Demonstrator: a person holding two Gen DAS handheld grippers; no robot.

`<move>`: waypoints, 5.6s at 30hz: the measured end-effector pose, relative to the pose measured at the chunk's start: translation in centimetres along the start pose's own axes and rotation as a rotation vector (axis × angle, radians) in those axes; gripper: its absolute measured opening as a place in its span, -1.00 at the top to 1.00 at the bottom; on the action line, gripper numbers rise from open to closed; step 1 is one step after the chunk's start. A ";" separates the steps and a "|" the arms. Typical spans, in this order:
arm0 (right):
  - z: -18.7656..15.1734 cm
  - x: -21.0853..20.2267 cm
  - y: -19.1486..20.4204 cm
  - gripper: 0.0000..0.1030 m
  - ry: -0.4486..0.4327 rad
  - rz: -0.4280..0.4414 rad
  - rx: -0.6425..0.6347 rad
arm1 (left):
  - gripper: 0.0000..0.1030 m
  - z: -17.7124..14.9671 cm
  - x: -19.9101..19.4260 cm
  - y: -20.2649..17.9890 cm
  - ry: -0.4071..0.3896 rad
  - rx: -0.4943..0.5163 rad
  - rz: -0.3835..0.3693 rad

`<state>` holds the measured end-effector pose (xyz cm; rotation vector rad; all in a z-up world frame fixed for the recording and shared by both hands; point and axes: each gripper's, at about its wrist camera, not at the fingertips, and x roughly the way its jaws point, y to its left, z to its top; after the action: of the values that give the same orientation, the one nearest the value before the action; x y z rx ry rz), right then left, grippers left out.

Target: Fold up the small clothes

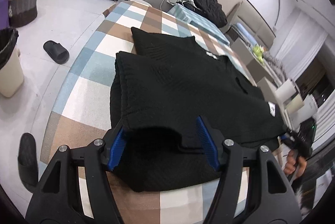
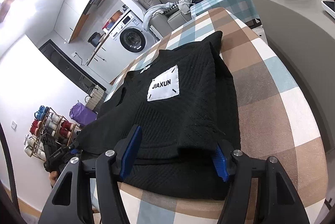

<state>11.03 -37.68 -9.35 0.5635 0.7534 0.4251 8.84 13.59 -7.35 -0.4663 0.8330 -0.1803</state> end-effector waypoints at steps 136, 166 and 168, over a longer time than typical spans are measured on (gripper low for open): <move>5.0 5.7 7.1 -0.77 0.097 -0.345 -0.311 | -0.62 4.5 5.8 -9.7 -0.051 0.264 0.205; -5.3 9.5 12.6 -0.83 0.212 -0.395 -0.512 | -0.98 -4.7 6.3 -13.0 0.041 0.382 0.204; -5.3 9.9 13.0 -0.83 0.214 -0.396 -0.527 | -0.98 -4.6 6.3 -13.0 0.041 0.382 0.193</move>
<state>11.57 -20.47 -9.64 -0.1294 0.8924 0.2982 9.89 -1.53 -8.18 -0.0228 0.8553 -0.1662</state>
